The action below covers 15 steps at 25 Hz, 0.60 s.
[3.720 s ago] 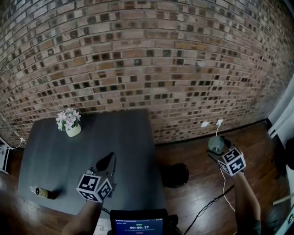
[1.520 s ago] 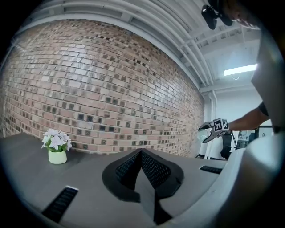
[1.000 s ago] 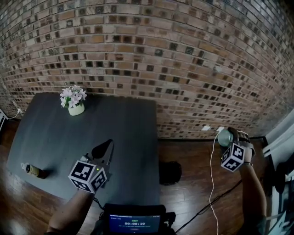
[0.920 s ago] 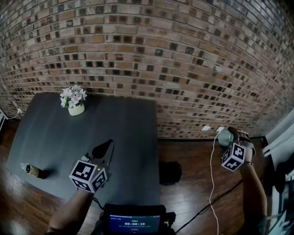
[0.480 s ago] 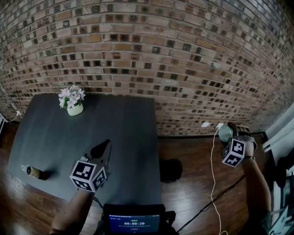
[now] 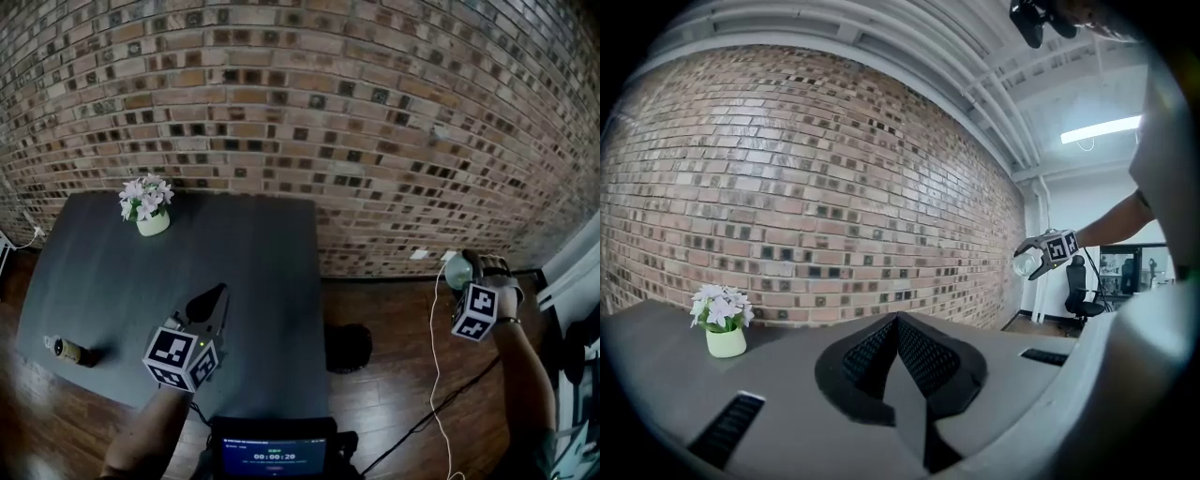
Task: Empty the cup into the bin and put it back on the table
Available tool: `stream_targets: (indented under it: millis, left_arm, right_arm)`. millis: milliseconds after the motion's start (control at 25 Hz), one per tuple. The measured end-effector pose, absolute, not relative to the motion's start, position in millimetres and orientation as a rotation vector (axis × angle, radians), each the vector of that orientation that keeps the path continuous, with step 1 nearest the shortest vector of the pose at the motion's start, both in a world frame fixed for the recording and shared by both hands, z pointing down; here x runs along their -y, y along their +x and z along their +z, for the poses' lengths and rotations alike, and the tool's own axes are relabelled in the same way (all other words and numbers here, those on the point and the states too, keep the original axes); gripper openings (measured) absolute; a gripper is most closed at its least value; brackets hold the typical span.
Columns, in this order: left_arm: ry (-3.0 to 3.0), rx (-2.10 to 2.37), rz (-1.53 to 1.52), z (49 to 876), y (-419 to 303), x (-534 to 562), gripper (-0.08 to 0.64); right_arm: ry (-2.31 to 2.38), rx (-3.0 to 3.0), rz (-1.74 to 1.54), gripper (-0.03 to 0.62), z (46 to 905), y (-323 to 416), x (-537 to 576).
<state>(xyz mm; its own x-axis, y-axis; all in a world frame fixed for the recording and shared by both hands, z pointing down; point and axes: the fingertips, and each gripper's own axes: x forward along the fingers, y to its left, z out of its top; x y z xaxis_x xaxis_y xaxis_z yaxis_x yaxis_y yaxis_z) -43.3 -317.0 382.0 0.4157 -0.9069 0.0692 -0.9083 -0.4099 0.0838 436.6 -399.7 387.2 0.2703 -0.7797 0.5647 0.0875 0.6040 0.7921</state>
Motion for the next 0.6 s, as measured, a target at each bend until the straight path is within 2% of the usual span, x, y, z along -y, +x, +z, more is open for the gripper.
stream_targets:
  millis: [240,600]
  left_arm:
    - [2.585,1.619,-0.074,367,-19,331,0.001]
    - [2.652,1.538,0.013,369,57,368,0.001]
  right_arm:
    - [0.722,1.153,-0.656,0.387,387,437,401]
    - [0.700,1.128,-0.667,0.387,390,443,402]
